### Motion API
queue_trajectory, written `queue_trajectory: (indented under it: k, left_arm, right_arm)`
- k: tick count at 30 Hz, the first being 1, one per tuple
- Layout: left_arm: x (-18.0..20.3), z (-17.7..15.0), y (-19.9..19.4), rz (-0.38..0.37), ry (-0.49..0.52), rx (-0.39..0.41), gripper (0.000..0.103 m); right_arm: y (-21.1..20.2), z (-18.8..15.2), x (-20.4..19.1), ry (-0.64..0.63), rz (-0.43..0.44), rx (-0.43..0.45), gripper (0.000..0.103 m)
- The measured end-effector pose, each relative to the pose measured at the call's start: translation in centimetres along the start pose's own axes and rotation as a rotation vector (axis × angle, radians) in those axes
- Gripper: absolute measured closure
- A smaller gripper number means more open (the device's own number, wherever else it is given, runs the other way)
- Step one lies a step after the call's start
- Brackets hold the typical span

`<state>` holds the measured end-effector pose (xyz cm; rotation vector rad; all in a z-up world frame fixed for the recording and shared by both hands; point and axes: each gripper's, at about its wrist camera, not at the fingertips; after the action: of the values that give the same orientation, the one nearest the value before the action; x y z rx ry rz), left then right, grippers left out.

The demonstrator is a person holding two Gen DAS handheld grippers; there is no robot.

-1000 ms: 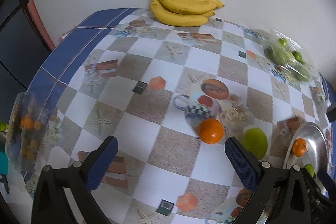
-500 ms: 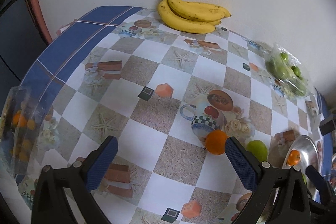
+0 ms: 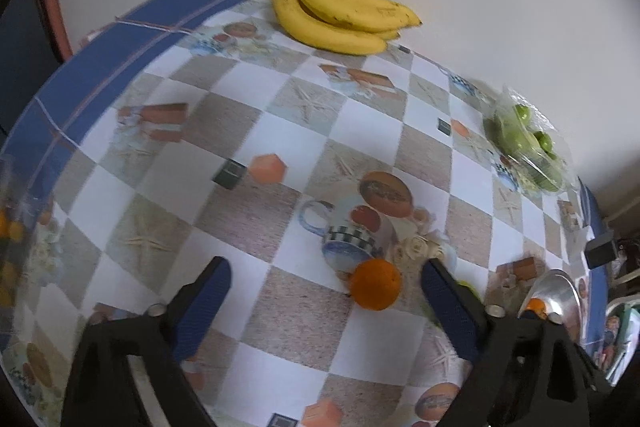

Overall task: Organize fruits
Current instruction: 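Close the right tool on the last green mango while the left tool grasps a tangerine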

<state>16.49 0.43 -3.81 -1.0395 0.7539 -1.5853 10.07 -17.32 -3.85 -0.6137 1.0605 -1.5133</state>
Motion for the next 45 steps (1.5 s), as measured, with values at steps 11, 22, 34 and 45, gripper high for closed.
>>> queue_trajectory:
  k: [11, 22, 34, 45]
  left_arm:
    - [1.4, -0.4, 3.1, -0.066, 0.007, -0.082, 0.033]
    - [1.6, -0.5, 4.3, -0.085, 0.008, -0.096, 0.054]
    - [1.8, -0.4, 3.7, -0.095, 0.018, -0.089, 0.068]
    - [2.2, 0.1, 1.1, -0.099, 0.030, -0.060, 0.068]
  right_arm:
    - [2.3, 0.2, -0.8, -0.024, 0.002, -0.043, 0.042]
    - [3.7, -0.3, -0.6, -0.013, 0.023, -0.069, 0.055]
    - [3.6, -0.3, -0.6, -0.004, 0.037, -0.073, 0.060]
    - [2.4, -0.5, -0.7, 0.006, 0.049, -0.066, 0.062]
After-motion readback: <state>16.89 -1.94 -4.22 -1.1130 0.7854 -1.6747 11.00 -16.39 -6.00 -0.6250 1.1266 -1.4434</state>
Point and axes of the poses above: each gripper's, at about its wrist camera, not at the fingertips, and y roughly the way its jaws point, x to its right, z to its top, and after that the axes turned 2 degrees about -z, right-handed
